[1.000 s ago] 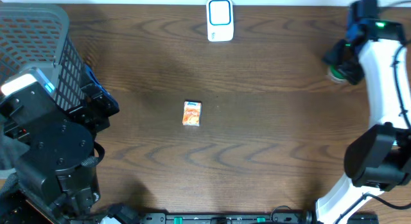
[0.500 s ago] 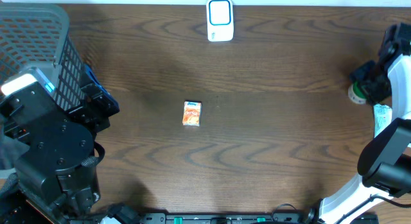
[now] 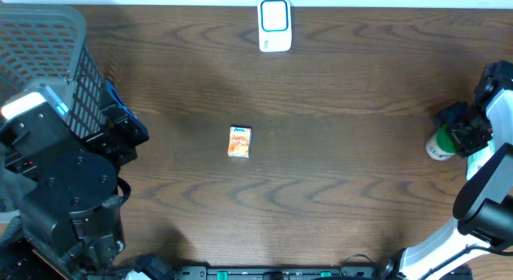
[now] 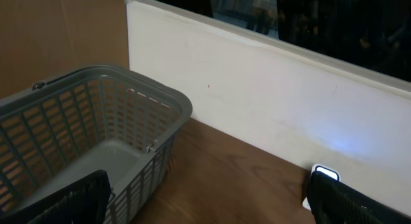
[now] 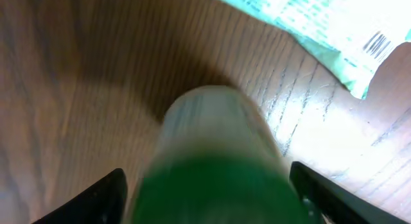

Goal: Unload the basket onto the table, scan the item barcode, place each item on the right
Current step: 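Carry the jar right and set it down near the wipes pack, then move the right gripper over the orange Kleenex pack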

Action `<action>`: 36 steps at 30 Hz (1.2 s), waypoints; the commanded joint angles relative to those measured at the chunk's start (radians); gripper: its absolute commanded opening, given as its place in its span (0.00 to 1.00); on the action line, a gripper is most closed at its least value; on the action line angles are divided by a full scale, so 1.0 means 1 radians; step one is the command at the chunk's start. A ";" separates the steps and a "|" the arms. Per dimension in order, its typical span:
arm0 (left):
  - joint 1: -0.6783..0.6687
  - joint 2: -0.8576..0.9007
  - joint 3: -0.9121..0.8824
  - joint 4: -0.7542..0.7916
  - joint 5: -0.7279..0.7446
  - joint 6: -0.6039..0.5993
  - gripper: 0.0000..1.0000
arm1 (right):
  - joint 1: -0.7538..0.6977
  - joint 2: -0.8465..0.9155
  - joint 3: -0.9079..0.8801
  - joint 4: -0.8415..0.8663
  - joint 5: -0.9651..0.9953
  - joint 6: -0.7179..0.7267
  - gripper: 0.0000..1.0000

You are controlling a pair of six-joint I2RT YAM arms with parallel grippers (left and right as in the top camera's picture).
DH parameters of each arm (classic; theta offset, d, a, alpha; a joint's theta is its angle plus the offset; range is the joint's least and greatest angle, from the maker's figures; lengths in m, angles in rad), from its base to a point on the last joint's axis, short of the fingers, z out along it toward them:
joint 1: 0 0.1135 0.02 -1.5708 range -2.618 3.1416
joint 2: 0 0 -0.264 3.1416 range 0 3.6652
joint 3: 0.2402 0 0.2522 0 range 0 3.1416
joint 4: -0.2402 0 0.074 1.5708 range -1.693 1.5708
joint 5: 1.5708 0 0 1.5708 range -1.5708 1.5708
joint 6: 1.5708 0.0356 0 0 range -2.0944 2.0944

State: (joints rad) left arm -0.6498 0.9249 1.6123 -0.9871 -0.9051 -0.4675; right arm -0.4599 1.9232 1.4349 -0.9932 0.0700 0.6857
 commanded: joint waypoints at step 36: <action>0.003 0.002 0.000 0.000 -0.024 -0.001 0.98 | 0.241 -0.066 0.540 -0.447 -0.267 -0.027 0.99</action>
State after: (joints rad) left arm -0.6498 0.9249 1.6123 -0.9871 -0.9051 -0.4671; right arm -0.2905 1.8687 1.9644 -1.4357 -0.1822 0.6472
